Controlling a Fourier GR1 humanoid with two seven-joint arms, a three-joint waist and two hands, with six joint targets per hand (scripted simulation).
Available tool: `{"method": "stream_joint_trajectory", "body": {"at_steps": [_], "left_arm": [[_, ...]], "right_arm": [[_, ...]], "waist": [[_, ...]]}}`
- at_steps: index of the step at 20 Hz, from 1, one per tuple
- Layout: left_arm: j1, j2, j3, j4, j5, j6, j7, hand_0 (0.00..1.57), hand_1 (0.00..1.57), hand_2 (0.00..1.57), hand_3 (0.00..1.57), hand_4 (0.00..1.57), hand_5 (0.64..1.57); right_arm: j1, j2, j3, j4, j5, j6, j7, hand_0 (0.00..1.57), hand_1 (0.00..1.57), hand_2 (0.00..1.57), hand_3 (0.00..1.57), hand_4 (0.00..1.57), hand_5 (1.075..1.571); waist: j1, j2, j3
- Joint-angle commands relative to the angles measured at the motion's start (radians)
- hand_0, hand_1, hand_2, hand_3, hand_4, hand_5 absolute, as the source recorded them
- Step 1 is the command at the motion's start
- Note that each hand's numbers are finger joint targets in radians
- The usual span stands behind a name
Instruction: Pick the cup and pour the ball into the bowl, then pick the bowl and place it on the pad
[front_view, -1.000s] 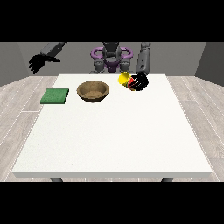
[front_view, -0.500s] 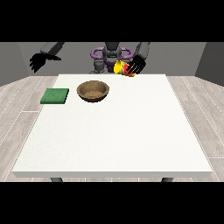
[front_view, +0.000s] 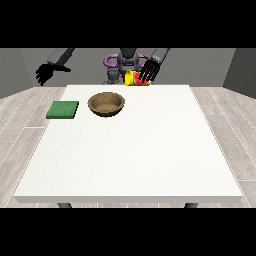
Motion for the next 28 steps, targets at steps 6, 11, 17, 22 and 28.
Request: {"method": "stream_joint_trajectory", "body": {"at_steps": [6,11,17,22,28], "left_arm": [[-0.069,-0.035,-0.166,-0.033,-0.216,-0.048,0.244,0.56,0.56,1.57,1.56,0.91,1.57],[-0.152,-0.036,-0.26,-0.049,-0.328,-0.113,0.333,0.55,0.55,1.57,1.57,0.88,1.571],[-0.116,-0.036,-0.415,-0.12,-0.408,-0.183,0.438,0.38,0.38,1.57,1.57,0.84,1.569],[-0.109,-0.036,-0.504,-0.098,-0.474,-0.306,0.435,0.05,0.05,1.57,1.57,1.09,1.495],[-0.182,-0.036,-0.51,-0.038,-0.557,-0.425,0.379,0.61,0.61,1.57,1.57,1.23,1.387]], "right_arm": [[-0.11,-0.076,-0.002,0.045,-0.007,0.039,0.051,0.0,0.0,0.0,0.0,0.0,1.537],[-0.184,-0.007,0.04,0.043,0.045,-0.084,0.058,0.0,0.0,0.0,0.22,0.0,1.533],[-0.253,-0.023,0.017,0.082,0.007,-0.045,0.069,0.0,0.0,0.0,0.27,0.0,1.528],[-0.237,0.0,0.047,0.084,0.023,-0.026,0.066,0.0,0.0,0.0,0.28,0.0,1.523],[-0.234,0.048,0.076,0.071,0.041,-0.066,0.079,0.0,0.0,0.0,0.07,0.0,1.519]], "waist": [[-0.034,0.042,-0.0005],[-0.032,0.058,-0.0005],[-0.049,0.088,-0.0002],[-0.079,0.073,-0.0001],[-0.097,0.046,-0.0006]]}}
